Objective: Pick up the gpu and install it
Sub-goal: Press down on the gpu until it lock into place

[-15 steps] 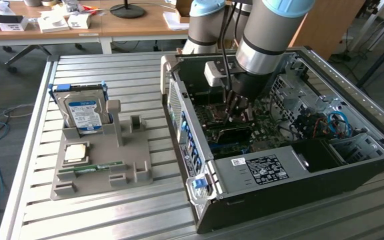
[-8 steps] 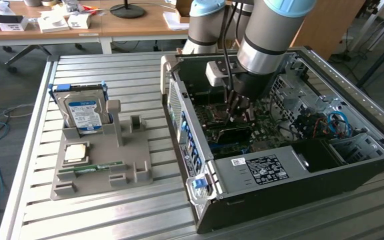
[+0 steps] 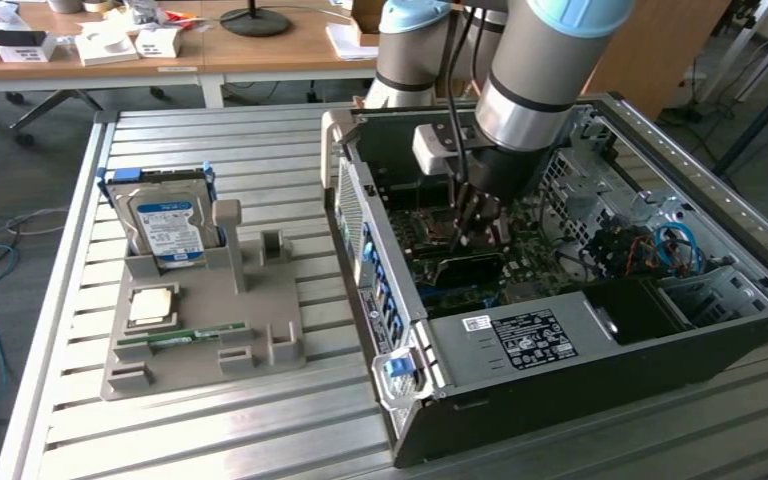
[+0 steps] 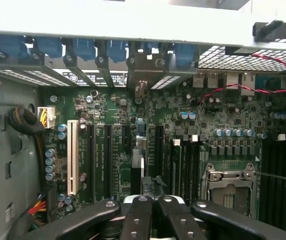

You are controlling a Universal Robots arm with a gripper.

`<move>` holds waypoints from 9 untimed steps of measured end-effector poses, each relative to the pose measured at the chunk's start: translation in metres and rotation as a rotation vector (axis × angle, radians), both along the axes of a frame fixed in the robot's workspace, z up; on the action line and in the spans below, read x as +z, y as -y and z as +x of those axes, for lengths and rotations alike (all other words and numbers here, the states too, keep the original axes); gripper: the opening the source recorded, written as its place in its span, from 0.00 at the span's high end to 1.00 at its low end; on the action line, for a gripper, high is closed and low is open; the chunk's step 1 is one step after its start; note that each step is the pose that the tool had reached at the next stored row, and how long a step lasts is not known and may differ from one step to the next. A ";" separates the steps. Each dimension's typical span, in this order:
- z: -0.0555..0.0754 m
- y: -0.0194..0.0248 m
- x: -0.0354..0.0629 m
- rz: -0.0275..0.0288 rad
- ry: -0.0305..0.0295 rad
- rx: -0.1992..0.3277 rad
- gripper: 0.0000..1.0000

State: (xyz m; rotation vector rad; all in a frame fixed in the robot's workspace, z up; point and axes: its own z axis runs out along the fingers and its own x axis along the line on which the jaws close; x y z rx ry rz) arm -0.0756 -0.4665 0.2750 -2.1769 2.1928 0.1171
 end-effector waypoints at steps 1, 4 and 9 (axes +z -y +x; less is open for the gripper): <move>0.000 0.0002 -0.0007 0.0000 0.0000 0.000 0.89; 0.000 0.0003 -0.0009 -0.0002 -0.0001 0.000 0.89; 0.000 0.0010 -0.0012 0.0004 0.0001 0.000 0.89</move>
